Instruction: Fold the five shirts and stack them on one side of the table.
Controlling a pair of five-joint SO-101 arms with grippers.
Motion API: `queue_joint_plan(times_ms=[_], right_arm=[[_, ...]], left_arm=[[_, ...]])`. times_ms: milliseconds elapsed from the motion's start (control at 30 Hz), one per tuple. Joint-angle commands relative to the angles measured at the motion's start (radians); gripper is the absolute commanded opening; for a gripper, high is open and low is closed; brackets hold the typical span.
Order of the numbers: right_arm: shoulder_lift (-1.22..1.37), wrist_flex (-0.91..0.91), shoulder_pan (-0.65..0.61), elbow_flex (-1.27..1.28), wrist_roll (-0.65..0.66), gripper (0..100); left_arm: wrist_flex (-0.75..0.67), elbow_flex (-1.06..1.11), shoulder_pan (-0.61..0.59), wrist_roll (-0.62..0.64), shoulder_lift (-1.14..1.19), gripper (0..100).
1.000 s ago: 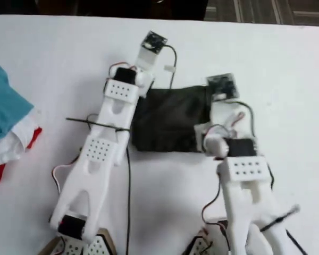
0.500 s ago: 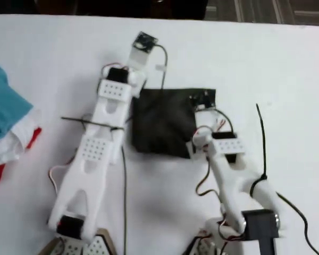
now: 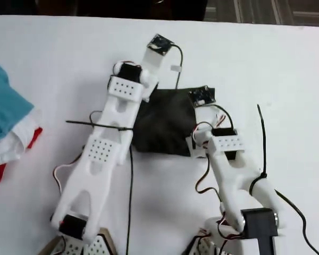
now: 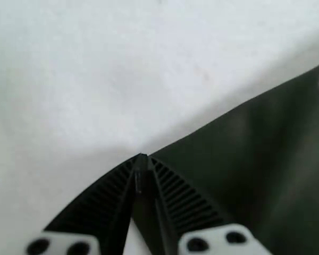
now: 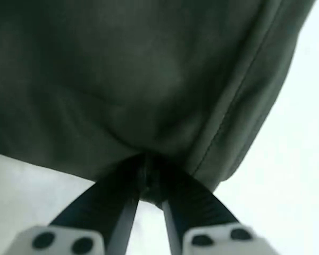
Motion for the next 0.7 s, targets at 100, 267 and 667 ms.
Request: queue_joint_plan(times_ms=[100,267,667], right_arm=[[0.002,-0.004,-0.012,-0.034,-0.002,1.8],[0.012,-0.004,-0.012,-0.032,-0.002,1.8],[-0.131,0.05,-0.019,-0.044,-0.002,1.8]], left_arm=[[-0.086,-0.01,-0.046,0.003,0.021,3],[-0.132,-0.01,-0.106,0.003,0.06,3],[0.008,-0.038,-0.104,0.008,-0.051,3]])
